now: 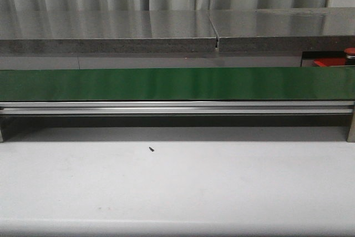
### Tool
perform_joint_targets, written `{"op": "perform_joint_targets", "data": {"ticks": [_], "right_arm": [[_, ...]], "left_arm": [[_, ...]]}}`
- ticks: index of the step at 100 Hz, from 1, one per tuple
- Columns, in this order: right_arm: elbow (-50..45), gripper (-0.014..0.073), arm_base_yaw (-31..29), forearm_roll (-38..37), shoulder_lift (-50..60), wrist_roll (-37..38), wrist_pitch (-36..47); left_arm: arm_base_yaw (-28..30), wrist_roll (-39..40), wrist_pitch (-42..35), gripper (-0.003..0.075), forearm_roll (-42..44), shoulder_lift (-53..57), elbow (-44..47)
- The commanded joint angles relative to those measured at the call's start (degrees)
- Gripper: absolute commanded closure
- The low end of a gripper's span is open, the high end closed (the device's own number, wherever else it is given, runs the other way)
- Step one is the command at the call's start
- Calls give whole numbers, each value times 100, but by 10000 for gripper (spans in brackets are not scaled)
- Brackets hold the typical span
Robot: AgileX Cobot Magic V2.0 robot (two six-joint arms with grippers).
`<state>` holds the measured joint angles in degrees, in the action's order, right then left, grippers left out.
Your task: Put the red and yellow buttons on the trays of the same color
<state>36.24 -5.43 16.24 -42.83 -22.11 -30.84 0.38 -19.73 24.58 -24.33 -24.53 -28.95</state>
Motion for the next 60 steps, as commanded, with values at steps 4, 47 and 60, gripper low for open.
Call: {"op": "perform_joint_targets", "data": {"ticks": [4,47,60], "right_arm": [[139,429,0,50,136,5,519],[139,711,0,50,136,5,420],[139,711,0,50,136,5,420]], "left_arm": [[-45,-11,-404,739,-124,-15,-144],[-45,-11,-404,739,-124,-15,-144],[-45,-11,-404,739,-124,-15,-144]]}}
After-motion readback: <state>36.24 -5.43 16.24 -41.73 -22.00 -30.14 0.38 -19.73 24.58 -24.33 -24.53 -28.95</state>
